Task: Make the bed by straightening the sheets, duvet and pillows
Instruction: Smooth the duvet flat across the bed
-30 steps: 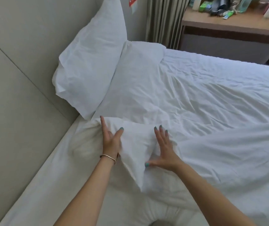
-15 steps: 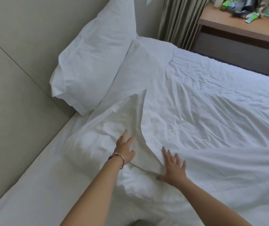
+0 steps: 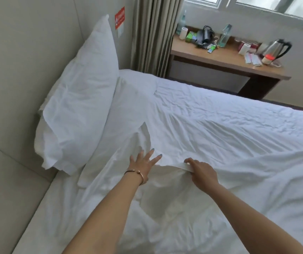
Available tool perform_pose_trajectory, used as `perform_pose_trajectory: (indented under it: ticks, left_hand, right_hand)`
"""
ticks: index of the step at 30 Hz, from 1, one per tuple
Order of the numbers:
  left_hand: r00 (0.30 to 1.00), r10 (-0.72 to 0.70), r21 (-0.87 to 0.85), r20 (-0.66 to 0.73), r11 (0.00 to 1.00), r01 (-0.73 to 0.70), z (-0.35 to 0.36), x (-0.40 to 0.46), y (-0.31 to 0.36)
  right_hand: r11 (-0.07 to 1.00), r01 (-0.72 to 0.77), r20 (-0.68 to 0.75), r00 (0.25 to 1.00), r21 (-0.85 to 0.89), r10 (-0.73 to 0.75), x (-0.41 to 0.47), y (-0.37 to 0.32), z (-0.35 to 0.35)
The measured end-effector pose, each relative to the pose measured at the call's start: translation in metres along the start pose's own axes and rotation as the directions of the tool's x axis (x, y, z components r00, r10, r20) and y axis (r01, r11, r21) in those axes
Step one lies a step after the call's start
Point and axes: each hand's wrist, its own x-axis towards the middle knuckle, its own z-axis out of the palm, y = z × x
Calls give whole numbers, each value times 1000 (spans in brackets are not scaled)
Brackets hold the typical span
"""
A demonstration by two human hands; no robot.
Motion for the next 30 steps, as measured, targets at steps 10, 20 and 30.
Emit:
perform_pose_trajectory:
  ticks: [10, 20, 30]
  left_hand:
    - [955, 252, 257, 153, 923, -285, -3, 58, -37]
    - [961, 234, 463, 149, 842, -277, 43, 107, -52]
    - [961, -92, 301, -261, 938, 172, -141, 112, -135]
  right_hand:
    - [829, -516, 314, 840, 216, 442, -1, -32, 55]
    - [940, -339, 482, 821, -17, 305, 11, 15, 100]
    - [976, -219, -159, 963, 19, 219, 128, -31, -78]
